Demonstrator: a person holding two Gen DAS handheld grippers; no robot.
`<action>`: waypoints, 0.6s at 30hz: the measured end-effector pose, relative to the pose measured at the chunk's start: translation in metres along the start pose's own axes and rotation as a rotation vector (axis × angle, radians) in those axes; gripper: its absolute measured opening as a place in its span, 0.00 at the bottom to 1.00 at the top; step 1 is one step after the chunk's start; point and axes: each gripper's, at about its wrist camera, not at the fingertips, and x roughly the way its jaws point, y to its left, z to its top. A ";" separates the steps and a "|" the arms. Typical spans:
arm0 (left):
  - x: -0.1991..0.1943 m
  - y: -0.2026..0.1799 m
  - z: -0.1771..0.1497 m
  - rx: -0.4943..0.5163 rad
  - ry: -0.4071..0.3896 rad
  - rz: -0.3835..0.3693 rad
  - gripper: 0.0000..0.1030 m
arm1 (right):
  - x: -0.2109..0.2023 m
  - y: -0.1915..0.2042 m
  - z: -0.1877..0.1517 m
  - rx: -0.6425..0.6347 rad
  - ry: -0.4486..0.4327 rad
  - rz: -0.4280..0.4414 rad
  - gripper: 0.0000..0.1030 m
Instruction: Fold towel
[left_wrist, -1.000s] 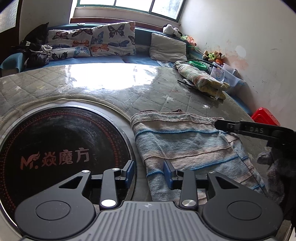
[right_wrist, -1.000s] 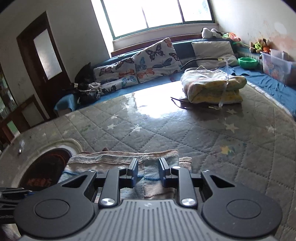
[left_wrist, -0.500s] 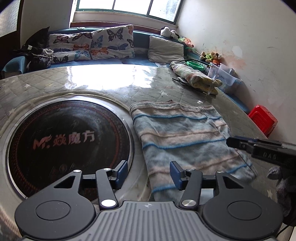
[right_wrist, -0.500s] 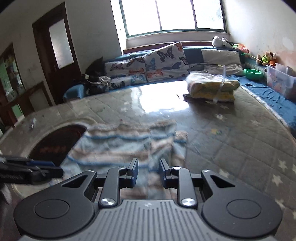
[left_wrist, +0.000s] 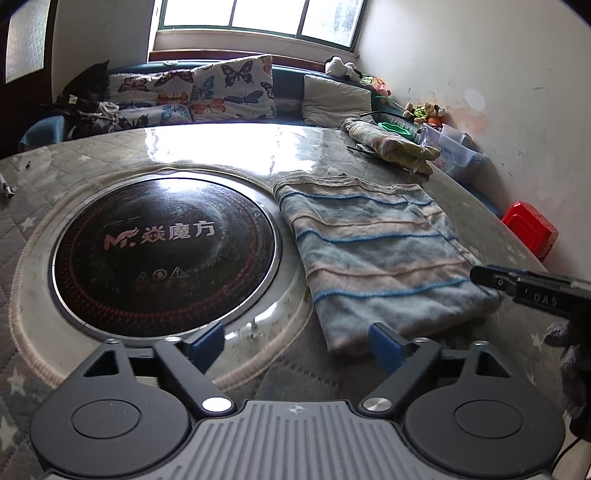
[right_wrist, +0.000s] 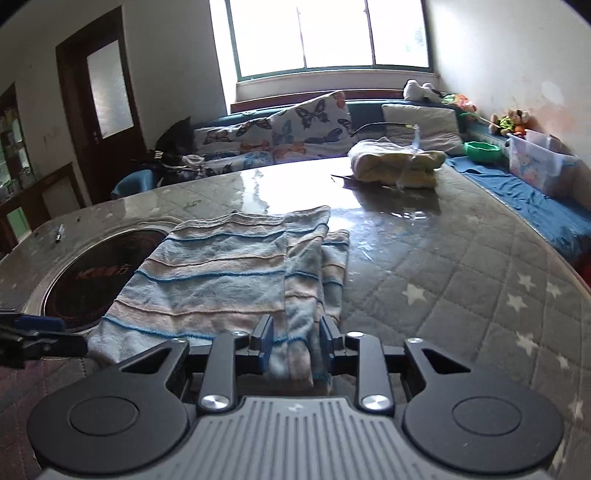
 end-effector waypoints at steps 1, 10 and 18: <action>-0.002 0.000 -0.002 0.003 -0.002 0.002 0.91 | -0.004 0.001 -0.001 0.001 -0.011 -0.009 0.32; -0.015 0.002 -0.013 -0.013 -0.019 0.026 1.00 | -0.016 0.038 -0.007 -0.136 -0.085 0.017 0.44; -0.027 0.005 -0.019 -0.024 -0.048 0.026 1.00 | -0.009 0.048 -0.022 -0.177 -0.023 0.004 0.47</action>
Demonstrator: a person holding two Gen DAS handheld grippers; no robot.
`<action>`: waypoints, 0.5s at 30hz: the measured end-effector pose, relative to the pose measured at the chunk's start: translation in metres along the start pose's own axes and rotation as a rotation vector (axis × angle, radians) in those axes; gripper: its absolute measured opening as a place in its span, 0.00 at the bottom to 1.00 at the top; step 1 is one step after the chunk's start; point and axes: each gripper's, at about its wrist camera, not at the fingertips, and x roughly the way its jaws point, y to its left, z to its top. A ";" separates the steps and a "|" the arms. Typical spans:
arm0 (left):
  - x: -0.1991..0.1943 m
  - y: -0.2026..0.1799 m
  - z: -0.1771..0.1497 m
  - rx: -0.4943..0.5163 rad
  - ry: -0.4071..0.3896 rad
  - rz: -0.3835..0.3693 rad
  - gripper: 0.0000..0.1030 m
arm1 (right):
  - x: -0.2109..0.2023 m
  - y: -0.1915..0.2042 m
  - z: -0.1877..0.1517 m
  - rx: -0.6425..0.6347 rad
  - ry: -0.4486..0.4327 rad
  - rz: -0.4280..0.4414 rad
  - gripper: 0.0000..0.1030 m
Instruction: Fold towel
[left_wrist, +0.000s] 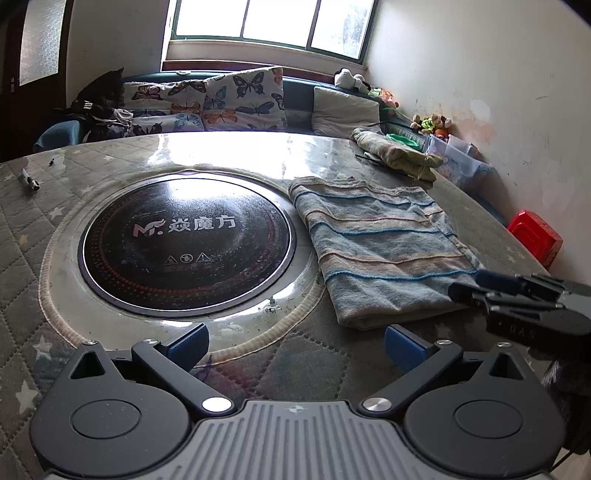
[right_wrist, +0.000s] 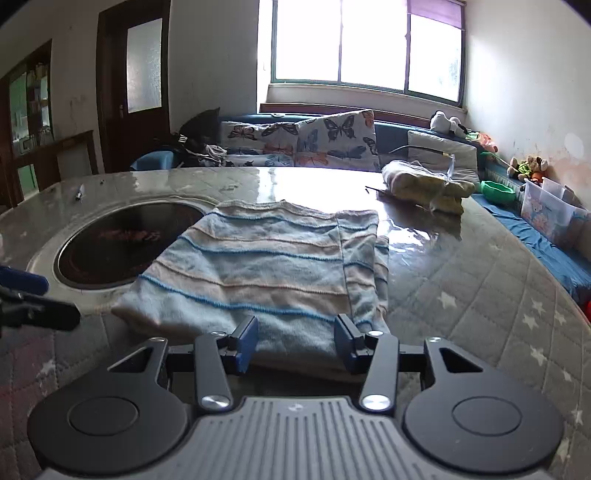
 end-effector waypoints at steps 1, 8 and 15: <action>-0.001 0.000 0.000 -0.003 -0.005 0.002 1.00 | -0.002 0.001 -0.001 -0.004 -0.001 0.001 0.49; -0.003 -0.004 0.001 -0.026 -0.027 0.005 1.00 | -0.011 0.002 -0.006 0.030 -0.010 0.019 0.65; -0.002 -0.009 -0.002 -0.010 -0.015 0.014 1.00 | -0.016 0.007 -0.015 0.046 -0.002 0.027 0.83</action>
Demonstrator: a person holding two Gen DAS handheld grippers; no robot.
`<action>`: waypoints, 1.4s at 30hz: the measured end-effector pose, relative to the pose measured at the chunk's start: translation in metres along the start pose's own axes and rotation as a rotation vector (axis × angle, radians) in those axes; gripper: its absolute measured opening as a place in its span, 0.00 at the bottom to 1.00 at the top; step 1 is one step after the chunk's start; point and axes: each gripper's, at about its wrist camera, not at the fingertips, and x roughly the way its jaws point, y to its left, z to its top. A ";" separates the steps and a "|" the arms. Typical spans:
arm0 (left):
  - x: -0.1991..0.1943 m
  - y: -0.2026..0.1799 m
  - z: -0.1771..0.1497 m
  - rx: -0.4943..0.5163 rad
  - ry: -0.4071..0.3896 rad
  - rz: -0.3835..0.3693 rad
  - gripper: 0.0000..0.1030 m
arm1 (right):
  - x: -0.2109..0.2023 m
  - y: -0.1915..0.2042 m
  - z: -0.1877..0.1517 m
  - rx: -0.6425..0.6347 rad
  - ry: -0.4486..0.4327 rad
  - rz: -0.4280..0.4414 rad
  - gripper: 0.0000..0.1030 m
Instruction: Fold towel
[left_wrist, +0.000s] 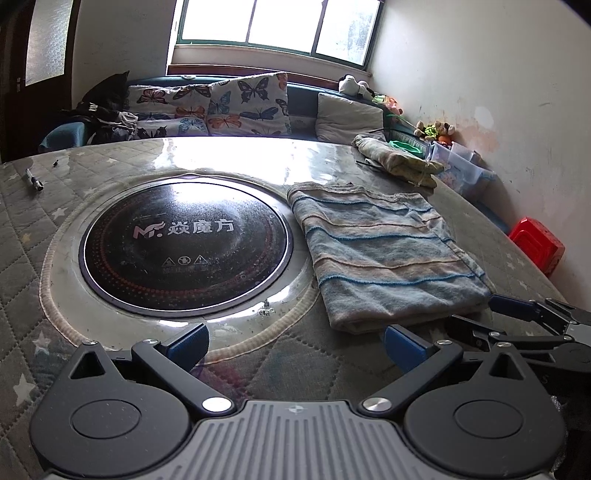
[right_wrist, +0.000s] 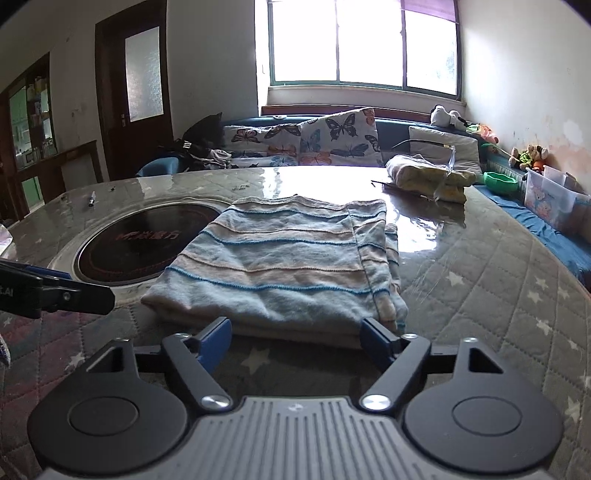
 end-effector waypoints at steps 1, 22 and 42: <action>0.000 0.000 0.000 0.000 -0.003 0.000 1.00 | -0.001 0.000 -0.001 0.002 -0.001 -0.001 0.83; -0.007 -0.011 -0.009 0.052 0.002 0.032 1.00 | -0.017 0.008 -0.012 0.038 0.002 -0.126 1.00; -0.001 -0.027 -0.022 0.089 0.056 0.010 1.00 | -0.023 0.004 -0.026 0.099 0.045 -0.175 1.00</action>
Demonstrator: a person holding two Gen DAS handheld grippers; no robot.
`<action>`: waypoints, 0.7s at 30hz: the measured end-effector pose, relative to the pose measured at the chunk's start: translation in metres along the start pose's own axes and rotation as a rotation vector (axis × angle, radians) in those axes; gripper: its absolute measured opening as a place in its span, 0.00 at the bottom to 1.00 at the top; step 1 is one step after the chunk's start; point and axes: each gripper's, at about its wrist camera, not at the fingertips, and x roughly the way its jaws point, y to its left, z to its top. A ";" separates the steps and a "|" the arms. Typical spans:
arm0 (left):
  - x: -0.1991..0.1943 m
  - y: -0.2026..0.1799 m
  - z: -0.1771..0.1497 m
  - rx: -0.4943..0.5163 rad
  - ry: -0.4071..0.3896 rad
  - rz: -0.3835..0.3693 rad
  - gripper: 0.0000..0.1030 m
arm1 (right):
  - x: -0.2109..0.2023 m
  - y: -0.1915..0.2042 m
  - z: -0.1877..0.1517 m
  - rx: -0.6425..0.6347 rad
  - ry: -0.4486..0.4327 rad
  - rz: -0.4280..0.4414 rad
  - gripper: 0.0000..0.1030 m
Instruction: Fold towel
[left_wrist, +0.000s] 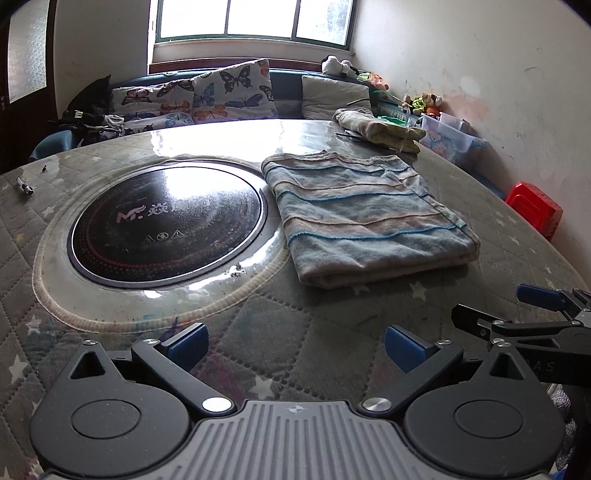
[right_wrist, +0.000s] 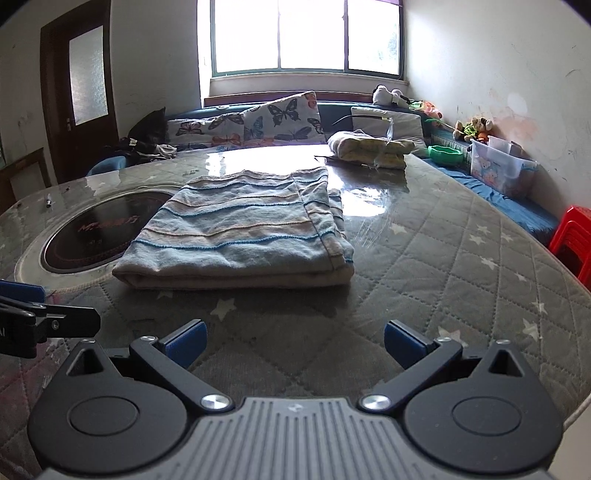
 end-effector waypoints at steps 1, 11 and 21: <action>0.000 -0.001 0.000 0.001 0.000 -0.001 1.00 | 0.000 0.000 0.000 0.000 0.001 -0.002 1.00; -0.002 -0.005 -0.002 0.007 0.002 0.000 1.00 | -0.005 -0.002 -0.002 0.016 -0.003 -0.005 1.00; -0.005 -0.011 -0.006 0.015 0.005 -0.003 1.00 | -0.011 -0.001 -0.004 0.026 -0.012 0.008 1.00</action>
